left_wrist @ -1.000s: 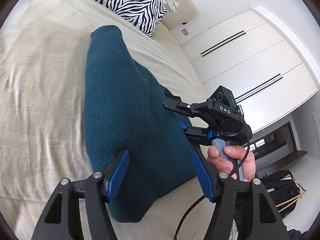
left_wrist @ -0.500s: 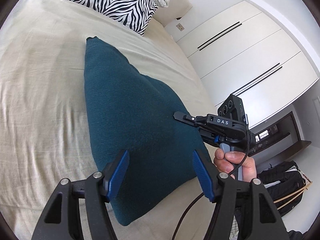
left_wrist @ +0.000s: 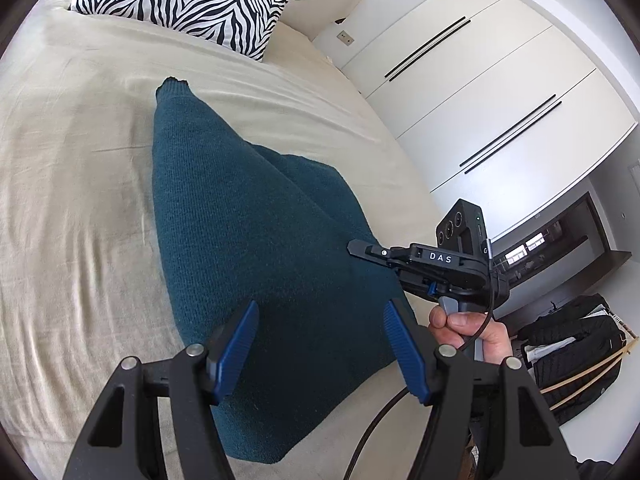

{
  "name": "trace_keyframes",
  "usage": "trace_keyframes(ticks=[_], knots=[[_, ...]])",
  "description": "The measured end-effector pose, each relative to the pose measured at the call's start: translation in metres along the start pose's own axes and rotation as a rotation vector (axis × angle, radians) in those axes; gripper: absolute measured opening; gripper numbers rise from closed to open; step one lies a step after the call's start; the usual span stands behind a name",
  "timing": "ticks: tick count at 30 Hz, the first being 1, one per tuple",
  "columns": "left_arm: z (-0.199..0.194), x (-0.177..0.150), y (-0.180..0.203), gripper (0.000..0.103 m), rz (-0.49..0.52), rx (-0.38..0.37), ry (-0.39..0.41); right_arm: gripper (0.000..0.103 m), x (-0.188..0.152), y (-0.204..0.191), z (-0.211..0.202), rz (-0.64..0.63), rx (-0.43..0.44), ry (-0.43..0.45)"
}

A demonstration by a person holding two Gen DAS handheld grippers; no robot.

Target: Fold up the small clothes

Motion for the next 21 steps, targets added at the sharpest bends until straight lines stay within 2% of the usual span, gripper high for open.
trace_keyframes(ticks=[7,9,13,15,18,20,21], knots=[[0.019,0.025,0.007,0.067,0.049,0.041,0.001,0.012,0.001,0.014,0.013,-0.001,-0.005,-0.015],[0.023,0.035,0.007,0.067,0.053,0.061,0.017,0.012,0.0,0.024,0.016,0.031,0.028,-0.023],[0.039,0.06,-0.004,0.067,0.07,0.14,0.022,0.012,-0.002,0.025,0.015,0.04,0.057,-0.013],[0.053,0.065,-0.018,0.065,0.05,0.175,-0.023,0.014,-0.002,0.023,0.013,0.037,0.06,-0.014],[0.063,0.065,-0.033,0.061,0.036,0.186,-0.044,0.018,0.002,0.02,0.003,0.051,0.004,-0.017],[0.064,0.063,-0.033,0.061,0.051,0.192,-0.049,0.022,0.011,0.01,-0.017,0.034,-0.071,0.039],[0.066,0.061,-0.034,0.061,0.058,0.193,-0.056,0.022,0.017,0.001,-0.028,0.015,-0.078,0.081]])
Point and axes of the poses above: each gripper's, at about its wrist camera, not at the fingertips, and z roughly the way its jaws point, y to its right, x to its top, the point moved 2 cm from there along z, roughly the way its jaws point, and after that the axes turned 8 degrees about -x, right-handed, at the moved point
